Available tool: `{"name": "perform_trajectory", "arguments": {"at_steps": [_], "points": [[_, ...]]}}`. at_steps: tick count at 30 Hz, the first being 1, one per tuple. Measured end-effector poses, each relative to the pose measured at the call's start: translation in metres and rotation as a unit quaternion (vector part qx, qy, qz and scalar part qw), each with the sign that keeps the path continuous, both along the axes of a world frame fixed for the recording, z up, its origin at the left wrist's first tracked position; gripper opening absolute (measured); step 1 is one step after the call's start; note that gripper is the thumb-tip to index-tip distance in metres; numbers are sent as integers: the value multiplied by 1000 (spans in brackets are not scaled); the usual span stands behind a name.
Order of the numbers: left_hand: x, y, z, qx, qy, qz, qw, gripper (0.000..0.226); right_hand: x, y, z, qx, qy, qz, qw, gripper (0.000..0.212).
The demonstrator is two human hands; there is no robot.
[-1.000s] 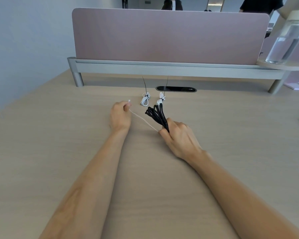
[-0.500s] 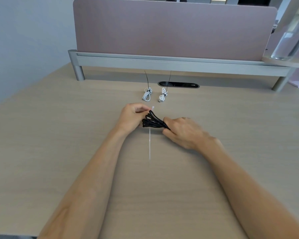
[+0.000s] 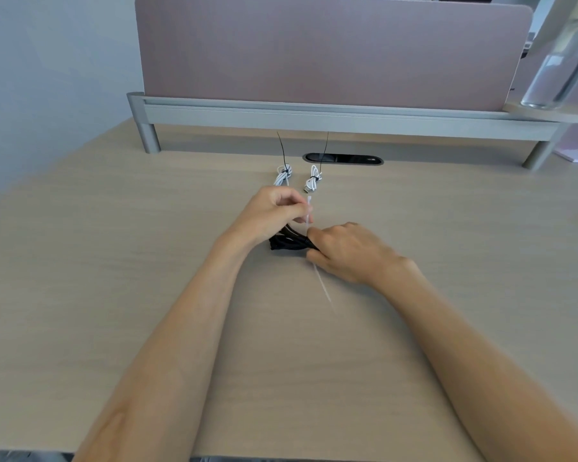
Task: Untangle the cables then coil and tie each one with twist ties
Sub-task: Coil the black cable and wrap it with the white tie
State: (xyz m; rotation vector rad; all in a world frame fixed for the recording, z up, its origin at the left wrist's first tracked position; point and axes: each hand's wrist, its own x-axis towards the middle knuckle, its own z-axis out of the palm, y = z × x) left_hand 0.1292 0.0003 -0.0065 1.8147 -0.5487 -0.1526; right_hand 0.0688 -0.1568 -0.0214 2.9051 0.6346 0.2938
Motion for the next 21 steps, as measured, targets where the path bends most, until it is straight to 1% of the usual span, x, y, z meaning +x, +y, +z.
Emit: {"name": "perform_trajectory", "arguments": {"at_steps": [2,7,12,17,21], "points": [[1,-1,-6,29,-14,-6,999,11,0,-1,-1,14,13,-12,1000,34],[5,3,-23,95,-49,27,994,11,3,1,-3,32,15,-61,997,37],[1,-1,-34,57,-46,47,996,14,7,2,-7,24,-2,-82,996,38],[-1,-2,-40,84,-87,47,992,17,8,3,-10,-30,-51,-79,995,36],[0,-1,-40,69,-85,38,993,17,8,8,-11,-63,-62,-80,993,36]]}}
